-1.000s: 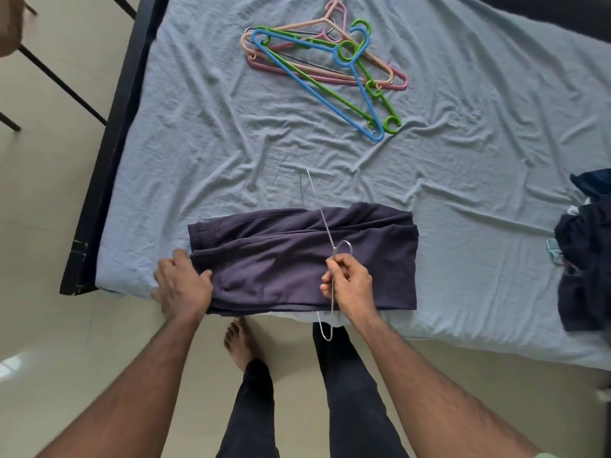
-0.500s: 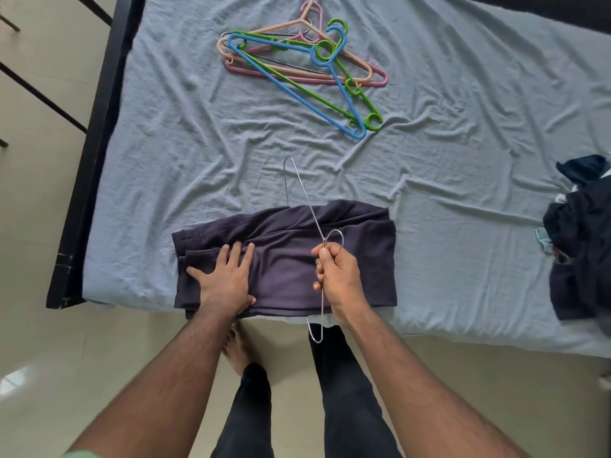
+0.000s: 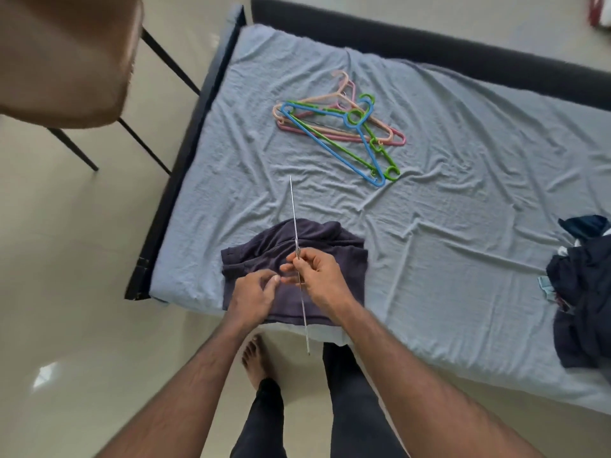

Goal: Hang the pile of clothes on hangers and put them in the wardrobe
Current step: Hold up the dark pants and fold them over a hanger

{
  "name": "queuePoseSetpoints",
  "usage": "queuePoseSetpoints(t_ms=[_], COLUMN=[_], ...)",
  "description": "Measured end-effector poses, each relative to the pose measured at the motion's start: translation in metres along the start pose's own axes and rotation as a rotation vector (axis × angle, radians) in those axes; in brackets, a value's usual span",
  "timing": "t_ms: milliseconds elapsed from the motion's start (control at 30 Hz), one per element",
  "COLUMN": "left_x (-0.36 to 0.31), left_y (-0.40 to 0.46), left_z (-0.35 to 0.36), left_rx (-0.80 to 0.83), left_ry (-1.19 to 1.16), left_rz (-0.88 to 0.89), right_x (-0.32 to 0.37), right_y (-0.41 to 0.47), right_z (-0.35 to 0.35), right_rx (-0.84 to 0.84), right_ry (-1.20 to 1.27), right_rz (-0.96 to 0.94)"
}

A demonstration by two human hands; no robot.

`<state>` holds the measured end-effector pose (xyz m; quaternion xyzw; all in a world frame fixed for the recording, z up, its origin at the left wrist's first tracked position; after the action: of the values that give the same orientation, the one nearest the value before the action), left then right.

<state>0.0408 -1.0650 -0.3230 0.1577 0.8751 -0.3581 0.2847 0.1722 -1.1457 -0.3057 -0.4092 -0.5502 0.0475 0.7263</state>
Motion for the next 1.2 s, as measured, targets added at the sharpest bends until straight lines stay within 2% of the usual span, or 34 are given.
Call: queuePoseSetpoints(t_ms=[267,433,600,733,833,867,1033,1133,1200], left_x=[-0.043,-0.073,-0.072,-0.070,-0.066,-0.066,-0.049,-0.029,-0.016], left_y=[-0.058,-0.101,-0.150,-0.186,-0.219,-0.231,-0.299,-0.346,-0.378], left_z=[-0.143,-0.241,-0.358,-0.457,-0.546,-0.575,-0.700,-0.760,-0.794], left_rx=[-0.027,-0.129,-0.403,-0.652,-0.852,-0.889,-0.888,-0.881,-0.852], left_ry=[-0.546,-0.582,-0.598,-0.537,-0.371,-0.295,0.010,0.077,0.104], left_rz=[-0.094,0.029,0.123,0.142,0.138,0.137,0.171,0.223,0.236], right_x=[0.134,0.212,0.298,0.363,0.407,0.422,0.489,0.506,0.519], right_y=[-0.020,-0.056,-0.099,-0.140,-0.175,-0.187,-0.231,-0.239,-0.247], right_z=[0.107,0.192,0.286,0.356,0.402,0.413,0.452,0.490,0.517], right_rx=[0.082,0.222,0.339,0.403,0.461,0.435,0.068,0.002,0.020], right_ry=[-0.129,-0.192,-0.141,-0.182,-0.183,-0.228,-0.740,-1.097,-1.130], right_rz=[-0.176,-0.294,-0.385,-0.500,-0.572,-0.633,-1.151,-1.317,-1.382])
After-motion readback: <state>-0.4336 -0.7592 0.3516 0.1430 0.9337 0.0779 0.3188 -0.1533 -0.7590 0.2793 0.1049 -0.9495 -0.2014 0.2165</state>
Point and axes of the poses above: each hand's wrist, its own y-axis towards the middle knuckle, its own z-axis out of the palm, x = y × z, the point moved 6 cm from there along y, towards the middle knuckle, and after that the axes turned 1 degree about -y, right-handed, at the moved point
